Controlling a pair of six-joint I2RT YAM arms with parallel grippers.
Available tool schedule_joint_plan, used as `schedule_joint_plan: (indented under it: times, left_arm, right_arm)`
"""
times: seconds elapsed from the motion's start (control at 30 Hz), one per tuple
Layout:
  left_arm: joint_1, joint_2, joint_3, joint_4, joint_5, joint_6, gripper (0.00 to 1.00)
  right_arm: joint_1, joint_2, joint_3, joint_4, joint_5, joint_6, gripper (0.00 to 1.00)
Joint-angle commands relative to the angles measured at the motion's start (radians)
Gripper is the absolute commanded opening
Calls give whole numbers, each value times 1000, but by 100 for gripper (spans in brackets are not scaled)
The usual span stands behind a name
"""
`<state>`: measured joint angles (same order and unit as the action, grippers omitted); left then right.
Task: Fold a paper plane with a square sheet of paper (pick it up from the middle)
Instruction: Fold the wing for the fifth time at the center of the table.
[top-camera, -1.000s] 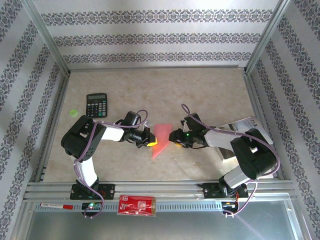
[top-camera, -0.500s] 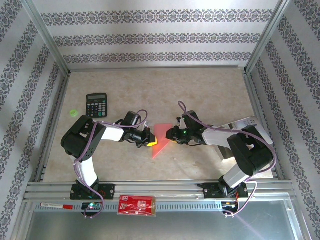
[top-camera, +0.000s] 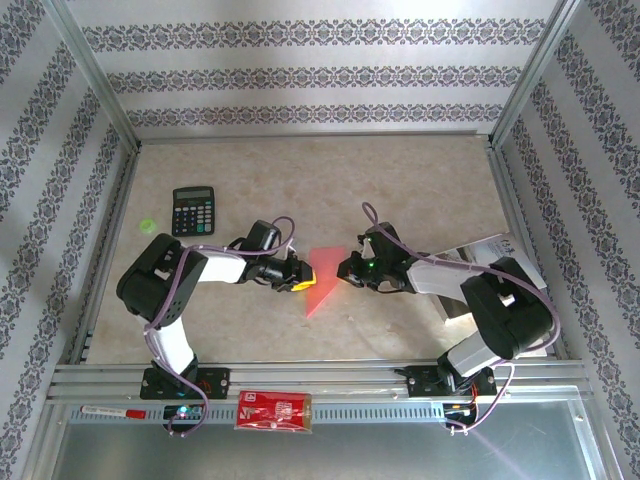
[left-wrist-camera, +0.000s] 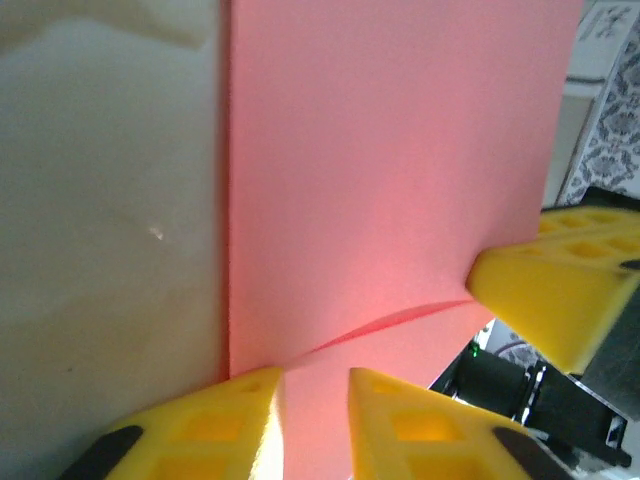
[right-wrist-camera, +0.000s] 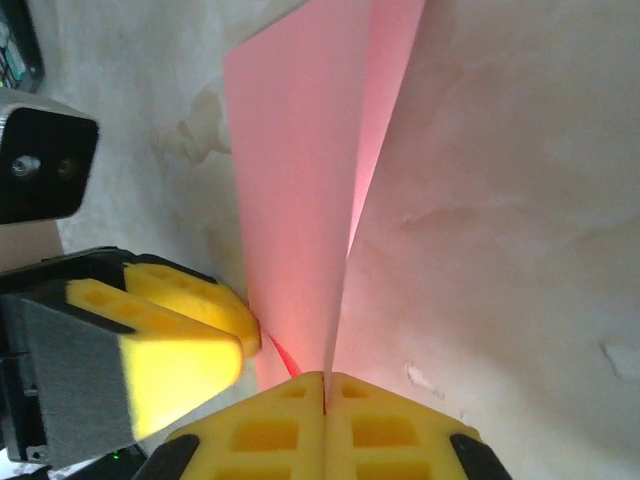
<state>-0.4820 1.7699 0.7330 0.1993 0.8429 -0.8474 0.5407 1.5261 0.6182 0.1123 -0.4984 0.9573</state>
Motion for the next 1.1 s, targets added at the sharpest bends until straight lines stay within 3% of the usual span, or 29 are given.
schedule_joint_plan:
  times: [0.0, 0.13, 0.23, 0.43, 0.8, 1.07]
  left_arm:
    - [-36, -115, -40, 2, -113, 91, 28]
    - [-126, -265, -116, 11, -254, 197, 30]
    - [-211, -362, -134, -71, -409, 298, 32]
    - [-349, -428, -158, -133, -628, 420, 39]
    - [-449, -293, -76, -188, -802, 523, 48]
    - [-483, -243, -27, -227, -902, 553, 44]
  right_arm:
    - [30, -55, -34, -19, 53, 144, 0]
    - [50, -78, -41, -15, 66, 225, 0]
    - [61, -82, -46, -5, 67, 275, 0]
    - [74, -89, -51, 30, 61, 357, 0]
    - [90, -99, -61, 74, 53, 427, 0]
    - [100, -100, -71, 90, 57, 442, 0]
